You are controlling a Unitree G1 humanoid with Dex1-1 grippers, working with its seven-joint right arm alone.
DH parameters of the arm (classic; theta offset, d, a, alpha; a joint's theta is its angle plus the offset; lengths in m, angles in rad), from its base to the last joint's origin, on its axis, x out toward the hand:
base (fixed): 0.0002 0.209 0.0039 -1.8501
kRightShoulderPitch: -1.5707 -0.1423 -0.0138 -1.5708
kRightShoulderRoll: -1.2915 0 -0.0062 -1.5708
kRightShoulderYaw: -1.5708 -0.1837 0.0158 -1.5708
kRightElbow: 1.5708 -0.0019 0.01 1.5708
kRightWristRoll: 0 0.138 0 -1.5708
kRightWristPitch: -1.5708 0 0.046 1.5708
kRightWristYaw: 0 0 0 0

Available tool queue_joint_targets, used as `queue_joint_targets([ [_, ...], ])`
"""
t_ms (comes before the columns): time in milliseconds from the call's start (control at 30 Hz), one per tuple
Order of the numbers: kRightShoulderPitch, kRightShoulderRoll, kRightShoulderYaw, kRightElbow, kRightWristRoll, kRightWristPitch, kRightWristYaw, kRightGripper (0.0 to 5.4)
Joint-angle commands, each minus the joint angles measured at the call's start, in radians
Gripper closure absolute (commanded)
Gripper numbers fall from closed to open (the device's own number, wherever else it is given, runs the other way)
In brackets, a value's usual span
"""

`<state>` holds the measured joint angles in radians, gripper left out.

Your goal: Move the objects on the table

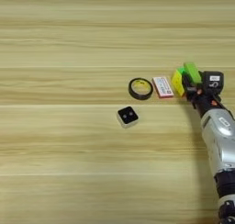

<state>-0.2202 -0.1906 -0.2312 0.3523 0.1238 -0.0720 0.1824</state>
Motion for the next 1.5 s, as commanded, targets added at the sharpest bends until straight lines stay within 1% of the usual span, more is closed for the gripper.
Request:
queue_joint_targets([
  [33, -0.065, -0.029, -0.001, -0.037, 0.006, -0.008, -0.003, 3.63],
  [167, -0.064, -0.028, 0.001, -0.038, 0.006, -0.008, -0.003, 4.0],
  [433, -0.058, -0.026, 0.005, -0.052, 0.004, -0.008, -0.003, 4.02],
  [567, -0.046, -0.021, 0.014, -0.09, 0.002, -0.004, -0.004, 4.02],
  [700, -0.02, -0.002, 0.043, -0.176, -0.004, 0.016, -0.005, 4.02],
  [833, 0.003, 0.023, 0.089, -0.264, -0.013, 0.045, -0.004, 4.02],
  [967, 0.005, 0.056, 0.143, -0.303, -0.024, 0.074, -0.001, 4.02],
  [1100, -0.029, 0.096, 0.205, -0.269, -0.039, 0.096, 0.004, 4.02],
  [1267, -0.101, 0.142, 0.264, -0.195, -0.058, 0.106, 0.01, 4.02],
  [1333, -0.13, 0.153, 0.279, -0.163, -0.064, 0.107, 0.014, 4.02],
  [1500, -0.192, 0.172, 0.282, -0.091, -0.054, 0.111, 0.032, 4.02],
])
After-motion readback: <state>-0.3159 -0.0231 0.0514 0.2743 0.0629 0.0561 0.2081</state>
